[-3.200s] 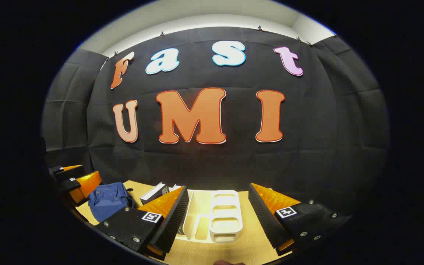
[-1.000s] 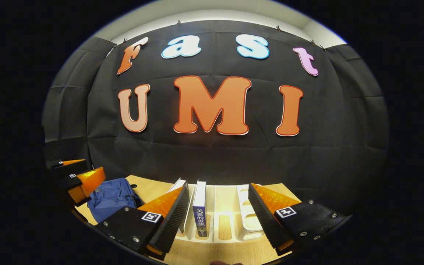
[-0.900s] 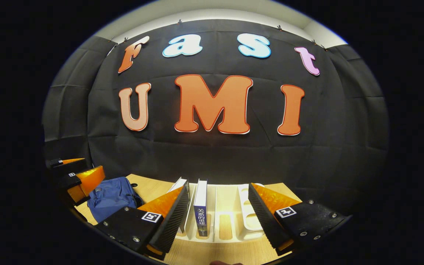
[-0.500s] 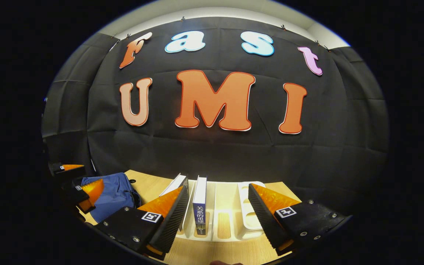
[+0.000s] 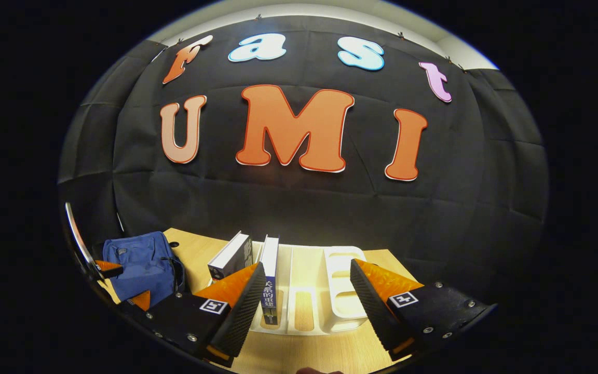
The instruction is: Open the schoolbag, grab two books from the bookshelf and put them into the schoolbag.
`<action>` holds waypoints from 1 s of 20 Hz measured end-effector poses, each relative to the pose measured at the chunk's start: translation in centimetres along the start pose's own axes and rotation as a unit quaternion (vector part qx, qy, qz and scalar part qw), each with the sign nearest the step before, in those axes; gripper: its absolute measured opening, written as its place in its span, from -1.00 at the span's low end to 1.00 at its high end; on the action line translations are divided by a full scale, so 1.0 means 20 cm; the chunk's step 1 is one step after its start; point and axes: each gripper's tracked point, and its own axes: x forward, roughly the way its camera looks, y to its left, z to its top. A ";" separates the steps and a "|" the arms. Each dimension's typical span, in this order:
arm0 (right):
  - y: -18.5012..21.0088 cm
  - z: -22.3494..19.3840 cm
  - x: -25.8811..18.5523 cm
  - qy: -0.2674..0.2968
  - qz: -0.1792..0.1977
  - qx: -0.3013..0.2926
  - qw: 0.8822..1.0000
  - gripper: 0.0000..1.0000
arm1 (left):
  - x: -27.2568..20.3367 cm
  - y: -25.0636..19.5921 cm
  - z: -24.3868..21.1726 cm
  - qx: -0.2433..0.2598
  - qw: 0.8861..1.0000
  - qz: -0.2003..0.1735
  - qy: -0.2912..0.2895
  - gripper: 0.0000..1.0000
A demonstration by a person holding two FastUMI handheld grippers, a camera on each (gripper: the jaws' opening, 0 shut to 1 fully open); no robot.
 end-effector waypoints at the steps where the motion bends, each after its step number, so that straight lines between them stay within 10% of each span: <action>1: -0.01 0.00 0.00 0.000 -0.004 -0.003 1.000 0.93 | 0.01 -0.03 -0.06 0.014 1.000 -0.003 0.010 0.96; 15: 0.01 -0.04 0.03 0.008 -0.008 -0.020 1.000 0.93 | 0.13 -0.19 -0.49 0.080 0.992 -0.018 0.100 0.83; 16: 0.02 -0.04 0.04 0.009 -0.007 -0.021 1.000 0.93 | 0.13 -0.17 -0.48 0.087 0.991 -0.014 0.098 0.39; 20: 0.08 -0.04 0.05 0.014 0.009 -0.022 1.000 0.93 | 0.13 -0.11 -0.44 0.097 0.988 -0.020 0.115 -0.35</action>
